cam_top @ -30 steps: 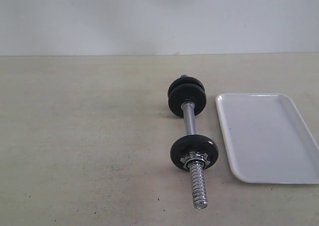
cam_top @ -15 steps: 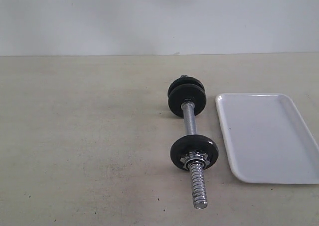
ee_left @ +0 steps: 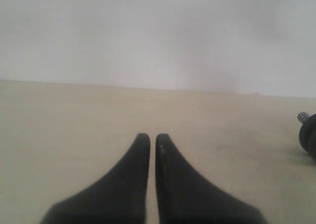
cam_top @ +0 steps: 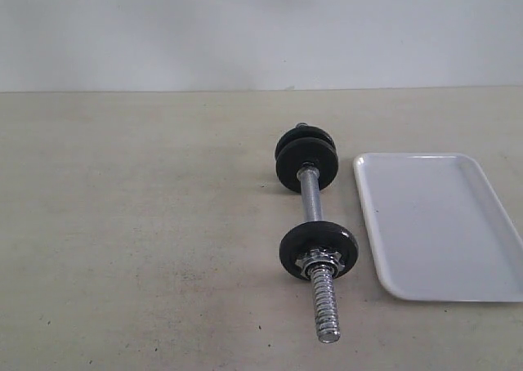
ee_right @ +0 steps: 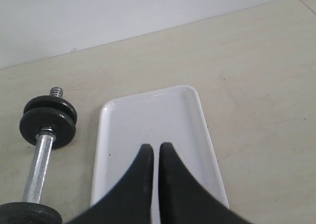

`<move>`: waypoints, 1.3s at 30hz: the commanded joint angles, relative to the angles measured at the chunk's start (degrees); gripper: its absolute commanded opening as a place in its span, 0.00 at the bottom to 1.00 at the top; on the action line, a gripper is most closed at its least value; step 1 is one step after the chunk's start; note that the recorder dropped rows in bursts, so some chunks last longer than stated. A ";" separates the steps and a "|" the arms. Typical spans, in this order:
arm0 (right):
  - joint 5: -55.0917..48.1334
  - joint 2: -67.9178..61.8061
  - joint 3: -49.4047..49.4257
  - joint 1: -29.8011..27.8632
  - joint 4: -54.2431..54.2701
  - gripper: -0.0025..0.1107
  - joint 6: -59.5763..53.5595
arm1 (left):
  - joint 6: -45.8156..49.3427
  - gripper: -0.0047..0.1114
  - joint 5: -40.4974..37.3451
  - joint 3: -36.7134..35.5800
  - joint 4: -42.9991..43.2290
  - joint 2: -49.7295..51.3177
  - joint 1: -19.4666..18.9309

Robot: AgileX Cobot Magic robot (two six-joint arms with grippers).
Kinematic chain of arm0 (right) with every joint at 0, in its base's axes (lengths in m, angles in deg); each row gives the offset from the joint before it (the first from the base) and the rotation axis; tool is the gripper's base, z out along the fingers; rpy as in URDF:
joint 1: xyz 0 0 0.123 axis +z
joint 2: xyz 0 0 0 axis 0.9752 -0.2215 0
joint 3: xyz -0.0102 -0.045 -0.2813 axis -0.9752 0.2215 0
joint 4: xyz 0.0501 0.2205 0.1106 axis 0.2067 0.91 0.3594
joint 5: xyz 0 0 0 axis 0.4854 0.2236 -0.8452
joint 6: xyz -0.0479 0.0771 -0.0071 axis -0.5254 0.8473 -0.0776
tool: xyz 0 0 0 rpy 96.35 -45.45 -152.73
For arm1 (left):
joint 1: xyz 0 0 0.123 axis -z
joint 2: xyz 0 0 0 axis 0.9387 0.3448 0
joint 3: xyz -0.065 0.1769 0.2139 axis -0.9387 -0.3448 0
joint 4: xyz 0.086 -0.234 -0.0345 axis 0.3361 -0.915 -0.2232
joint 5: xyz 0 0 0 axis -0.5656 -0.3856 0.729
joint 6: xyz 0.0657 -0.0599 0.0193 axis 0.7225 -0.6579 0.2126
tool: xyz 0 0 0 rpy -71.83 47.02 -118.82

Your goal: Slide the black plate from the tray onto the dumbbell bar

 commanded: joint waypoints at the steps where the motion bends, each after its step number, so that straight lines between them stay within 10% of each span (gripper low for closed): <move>1: 0.76 0.21 0.15 -0.12 -0.35 0.02 0.27 | -1.92 0.08 1.78 -2.64 0.81 -0.16 -0.19; 39: 1.41 9.37 1.93 -0.12 -5.29 0.02 0.27 | -0.81 0.08 -2.63 -2.64 1.25 -0.16 -0.19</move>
